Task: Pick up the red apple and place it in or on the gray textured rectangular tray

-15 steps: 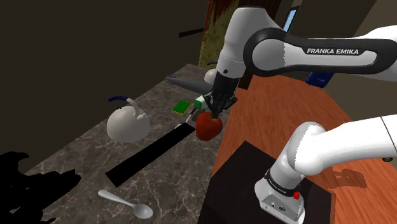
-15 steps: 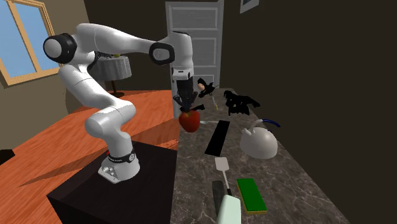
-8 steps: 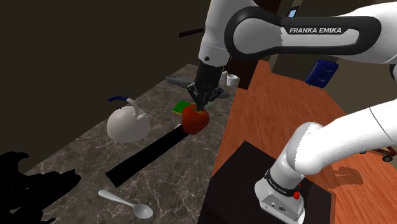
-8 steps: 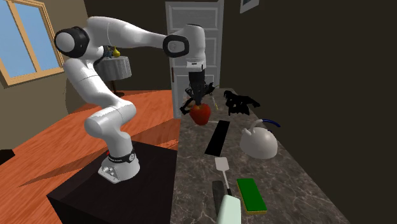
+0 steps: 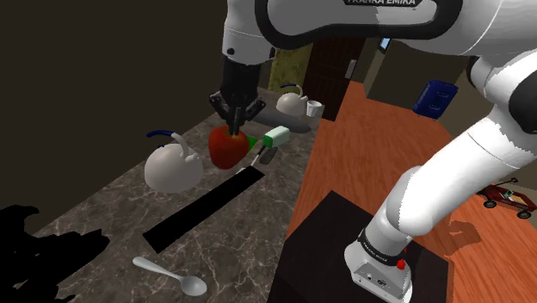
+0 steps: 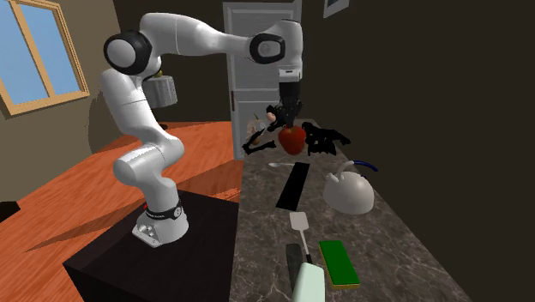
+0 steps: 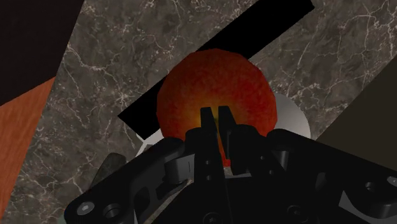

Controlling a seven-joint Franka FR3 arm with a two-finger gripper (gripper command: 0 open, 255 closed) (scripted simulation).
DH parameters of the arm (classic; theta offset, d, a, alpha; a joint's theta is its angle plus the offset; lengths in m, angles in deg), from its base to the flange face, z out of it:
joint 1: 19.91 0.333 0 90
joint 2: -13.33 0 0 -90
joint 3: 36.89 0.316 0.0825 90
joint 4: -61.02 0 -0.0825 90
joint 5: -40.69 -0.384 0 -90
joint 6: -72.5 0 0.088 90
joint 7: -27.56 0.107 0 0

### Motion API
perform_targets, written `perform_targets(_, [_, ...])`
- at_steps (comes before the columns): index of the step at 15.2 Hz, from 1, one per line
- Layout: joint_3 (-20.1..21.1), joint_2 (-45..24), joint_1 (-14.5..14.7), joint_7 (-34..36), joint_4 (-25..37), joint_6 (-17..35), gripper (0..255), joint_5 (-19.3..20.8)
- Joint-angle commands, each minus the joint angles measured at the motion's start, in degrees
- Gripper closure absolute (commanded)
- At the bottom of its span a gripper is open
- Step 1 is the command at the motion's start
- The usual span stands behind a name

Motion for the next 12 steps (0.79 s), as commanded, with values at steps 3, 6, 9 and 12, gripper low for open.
perform_targets(3, [2.46,-6.94,-0.15,3.52,6.79,-0.45,255,3.35])
perform_targets(6, [2.49,-6.76,-0.08,3.41,4.31,1.87,255,3.21])
perform_targets(9, [2.57,-6.71,-0.01,3.35,1.96,4.18,255,3.14])
perform_targets(12, [2.69,-6.8,0.05,3.35,-0.27,6.49,255,3.13])
